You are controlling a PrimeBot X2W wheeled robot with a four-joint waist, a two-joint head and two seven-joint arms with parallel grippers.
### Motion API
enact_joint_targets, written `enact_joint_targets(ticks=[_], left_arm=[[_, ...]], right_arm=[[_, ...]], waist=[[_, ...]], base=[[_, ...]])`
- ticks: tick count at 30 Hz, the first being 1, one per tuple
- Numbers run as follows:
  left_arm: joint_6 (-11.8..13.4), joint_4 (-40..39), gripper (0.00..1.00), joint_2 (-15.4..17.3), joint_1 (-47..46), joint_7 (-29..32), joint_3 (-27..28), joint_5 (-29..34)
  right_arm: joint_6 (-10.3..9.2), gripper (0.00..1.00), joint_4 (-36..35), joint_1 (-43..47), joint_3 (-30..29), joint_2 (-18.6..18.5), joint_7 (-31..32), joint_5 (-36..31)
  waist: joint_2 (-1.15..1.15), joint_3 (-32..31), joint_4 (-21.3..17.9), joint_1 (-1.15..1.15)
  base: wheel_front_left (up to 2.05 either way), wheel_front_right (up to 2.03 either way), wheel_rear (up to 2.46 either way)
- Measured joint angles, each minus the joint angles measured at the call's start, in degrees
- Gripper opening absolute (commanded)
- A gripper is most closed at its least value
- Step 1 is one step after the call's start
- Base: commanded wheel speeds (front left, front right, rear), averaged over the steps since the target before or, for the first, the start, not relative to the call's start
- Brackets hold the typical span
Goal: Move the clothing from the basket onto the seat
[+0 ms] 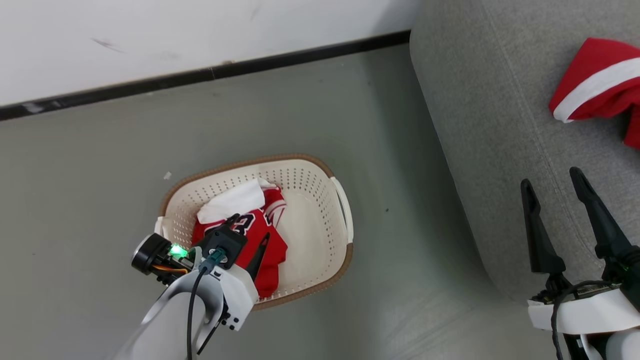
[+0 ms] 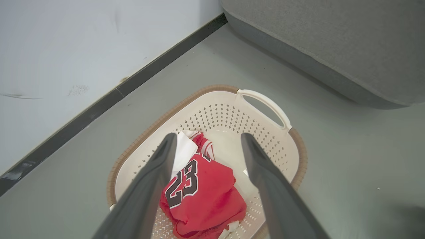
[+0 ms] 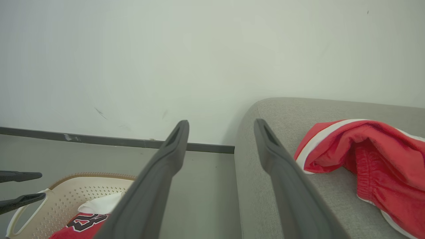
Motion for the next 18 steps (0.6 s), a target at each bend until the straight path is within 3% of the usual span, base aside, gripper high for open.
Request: enact_joint_targets(ticks=[18], left_arm=[[2.5, 7.4, 1.0, 1.0, -8.1, -0.9, -1.5, 4.9]], right_arm=[[0.0, 1.0, -3.5, -7.3, 0.2, 0.6, 0.0, 0.9]], waist=[[0.0, 12.2, -2.9, 0.0]], base=[[0.0, 0.0, 0.0]])
